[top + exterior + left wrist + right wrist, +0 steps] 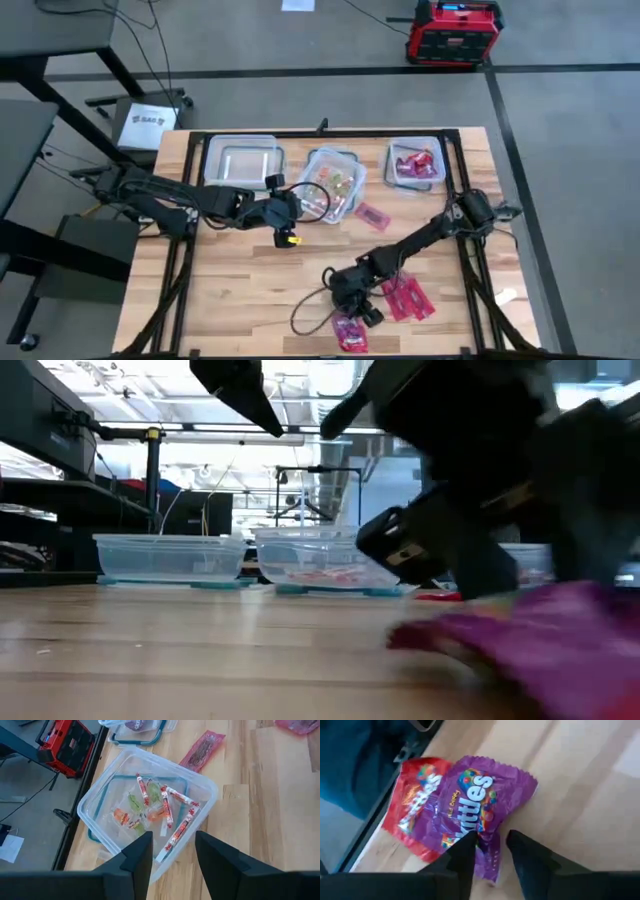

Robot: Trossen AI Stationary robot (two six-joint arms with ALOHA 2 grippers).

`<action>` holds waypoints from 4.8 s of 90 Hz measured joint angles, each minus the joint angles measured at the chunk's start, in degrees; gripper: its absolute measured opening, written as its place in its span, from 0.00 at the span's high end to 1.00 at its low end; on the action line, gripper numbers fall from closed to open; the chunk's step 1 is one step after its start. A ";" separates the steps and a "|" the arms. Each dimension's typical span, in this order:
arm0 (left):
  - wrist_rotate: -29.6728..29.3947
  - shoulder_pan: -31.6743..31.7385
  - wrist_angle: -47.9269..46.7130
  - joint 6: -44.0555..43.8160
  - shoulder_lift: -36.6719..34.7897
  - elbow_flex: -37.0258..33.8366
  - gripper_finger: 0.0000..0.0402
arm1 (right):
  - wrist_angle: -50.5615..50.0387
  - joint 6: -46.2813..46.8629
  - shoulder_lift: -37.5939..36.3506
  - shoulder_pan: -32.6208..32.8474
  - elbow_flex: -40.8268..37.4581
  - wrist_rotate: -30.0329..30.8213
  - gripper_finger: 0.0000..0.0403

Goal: Sort candy
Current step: Put the violet candy into the right transparent bin, then put the middle left red candy into the right transparent bin

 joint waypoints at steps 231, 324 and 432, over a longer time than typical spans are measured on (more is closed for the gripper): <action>37.47 -7.34 12.87 -2.04 32.75 19.64 0.56 | -6.91 14.63 -71.30 -11.33 -33.66 48.73 0.56; 38.71 -15.92 10.11 -1.14 56.42 38.99 0.70 | -6.24 20.29 -68.98 -7.69 -33.81 50.15 0.56; 18.92 18.84 23.56 7.85 20.36 21.37 1.00 | -1.73 3.60 -69.20 -7.26 -33.86 56.10 0.56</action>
